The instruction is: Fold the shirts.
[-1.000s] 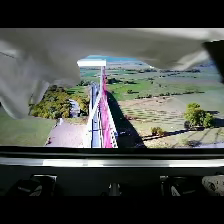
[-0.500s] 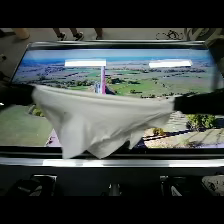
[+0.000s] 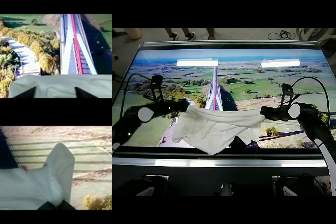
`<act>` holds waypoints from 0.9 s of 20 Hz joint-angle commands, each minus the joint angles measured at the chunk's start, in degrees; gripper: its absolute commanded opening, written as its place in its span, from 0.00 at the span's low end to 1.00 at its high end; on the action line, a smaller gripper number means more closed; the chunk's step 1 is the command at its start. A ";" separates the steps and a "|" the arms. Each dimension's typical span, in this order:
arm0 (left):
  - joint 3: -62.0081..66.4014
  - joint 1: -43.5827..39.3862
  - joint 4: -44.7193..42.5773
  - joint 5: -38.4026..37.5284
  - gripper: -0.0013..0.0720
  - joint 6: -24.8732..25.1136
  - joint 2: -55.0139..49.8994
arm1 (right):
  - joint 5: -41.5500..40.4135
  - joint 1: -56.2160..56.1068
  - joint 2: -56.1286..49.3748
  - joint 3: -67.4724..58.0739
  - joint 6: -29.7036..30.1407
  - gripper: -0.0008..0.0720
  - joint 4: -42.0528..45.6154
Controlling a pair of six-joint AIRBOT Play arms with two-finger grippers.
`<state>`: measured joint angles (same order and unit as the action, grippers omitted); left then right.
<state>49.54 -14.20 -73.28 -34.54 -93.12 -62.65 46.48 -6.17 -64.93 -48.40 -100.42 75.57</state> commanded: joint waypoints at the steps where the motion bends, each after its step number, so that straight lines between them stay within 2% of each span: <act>1: 13.31 3.78 -4.72 -24.02 0.99 3.85 -3.87 | -1.60 -0.04 0.24 0.24 0.50 0.04 -1.09; 2: 18.23 6.49 -9.77 -33.70 0.99 1.77 -3.34 | -0.24 -0.04 1.03 0.24 1.57 0.04 -0.48; 3: 20.79 9.62 -13.29 -40.30 0.99 -0.02 -1.84 | 1.64 -0.04 1.68 0.26 2.36 0.04 0.33; 4: 20.06 12.79 -12.94 -43.19 0.99 -1.57 0.61 | 3.52 -0.04 1.97 0.26 2.91 0.04 0.59; 6: 10.95 16.85 -4.31 -44.26 0.99 -2.08 6.84 | 7.98 -0.04 1.95 0.26 4.20 0.04 0.68; 7: 4.02 16.37 1.01 -43.34 0.99 -2.47 9.79 | 9.14 -0.04 1.95 0.26 5.38 0.04 0.68; 9: -9.75 10.91 9.64 -38.21 0.99 -5.88 13.75 | 10.14 -0.04 1.95 0.26 5.84 0.04 0.70; 12: -22.73 -2.23 17.18 -25.35 0.99 -11.54 13.35 | 10.49 -0.04 1.97 0.26 5.81 0.04 0.66; 15: -24.96 -11.32 19.02 -14.53 0.97 -15.54 8.28 | 10.93 -0.04 1.97 0.26 5.81 0.04 0.66; 16: -24.94 -12.44 20.76 -11.37 0.97 -15.41 5.99 | 11.04 -0.04 1.99 0.26 5.79 0.04 0.59; 18: -24.83 -13.55 25.38 -6.60 0.90 -13.46 0.87 | 11.06 -0.04 2.91 0.26 5.77 0.04 0.52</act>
<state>26.65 -23.62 -54.48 -50.72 -106.17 -56.73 57.04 -6.17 -62.70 -48.16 -94.67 76.23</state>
